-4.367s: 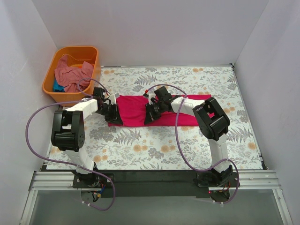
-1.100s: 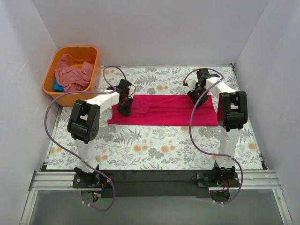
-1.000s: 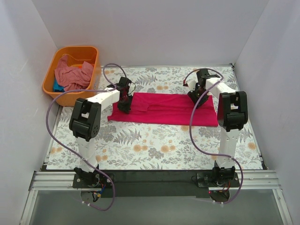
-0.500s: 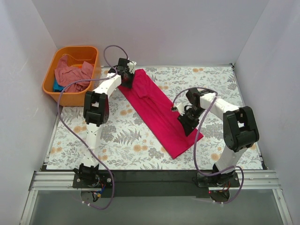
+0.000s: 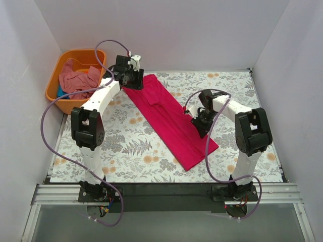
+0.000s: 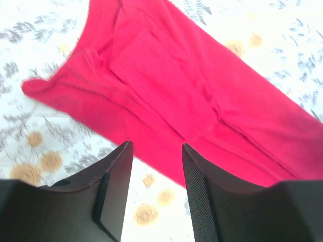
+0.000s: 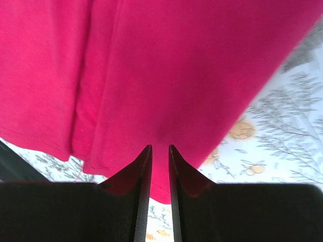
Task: Fold and stack the t-shirts
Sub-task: Fold the tshirt
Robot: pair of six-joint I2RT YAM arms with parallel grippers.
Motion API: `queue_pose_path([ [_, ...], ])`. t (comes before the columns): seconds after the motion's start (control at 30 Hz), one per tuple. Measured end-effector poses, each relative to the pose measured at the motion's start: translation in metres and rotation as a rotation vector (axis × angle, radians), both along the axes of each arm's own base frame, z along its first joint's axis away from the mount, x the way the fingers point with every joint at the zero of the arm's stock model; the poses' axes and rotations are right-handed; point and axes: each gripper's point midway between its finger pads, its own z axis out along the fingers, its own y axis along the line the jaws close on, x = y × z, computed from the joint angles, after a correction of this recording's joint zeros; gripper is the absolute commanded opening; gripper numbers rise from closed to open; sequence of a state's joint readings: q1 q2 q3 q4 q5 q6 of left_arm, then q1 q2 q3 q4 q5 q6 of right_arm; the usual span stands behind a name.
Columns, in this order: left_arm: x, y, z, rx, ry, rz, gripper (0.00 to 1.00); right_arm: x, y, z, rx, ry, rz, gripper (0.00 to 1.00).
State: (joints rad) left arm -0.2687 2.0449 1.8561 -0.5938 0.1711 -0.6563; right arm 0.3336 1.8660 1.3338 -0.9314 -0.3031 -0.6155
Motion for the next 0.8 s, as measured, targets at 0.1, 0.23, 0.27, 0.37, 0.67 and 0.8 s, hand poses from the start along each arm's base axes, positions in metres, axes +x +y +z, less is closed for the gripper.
queue_pose_path([
  [0.1,-0.016,0.000,0.002,-0.019,0.022,-0.005,0.43,-0.018,-0.008,-0.018,-0.056,0.025,0.038,0.24],
  [0.23,-0.028,0.002,-0.016,-0.023,0.080,0.003,0.41,-0.041,-0.012,-0.027,-0.102,0.028,0.090,0.23],
  [0.27,-0.033,0.002,-0.023,-0.021,0.101,0.007,0.41,-0.046,-0.011,-0.027,-0.105,0.016,0.105,0.23],
  [0.37,-0.045,0.005,-0.040,-0.016,0.161,0.018,0.40,-0.068,-0.004,-0.029,-0.123,-0.004,0.167,0.24],
  [0.67,-0.058,-0.002,-0.071,-0.038,0.273,0.001,0.38,-0.188,0.070,-0.023,-0.077,0.041,0.595,0.29],
  [0.8,-0.063,-0.012,-0.097,-0.042,0.340,-0.027,0.37,-0.205,0.100,-0.013,-0.018,0.086,0.645,0.33],
])
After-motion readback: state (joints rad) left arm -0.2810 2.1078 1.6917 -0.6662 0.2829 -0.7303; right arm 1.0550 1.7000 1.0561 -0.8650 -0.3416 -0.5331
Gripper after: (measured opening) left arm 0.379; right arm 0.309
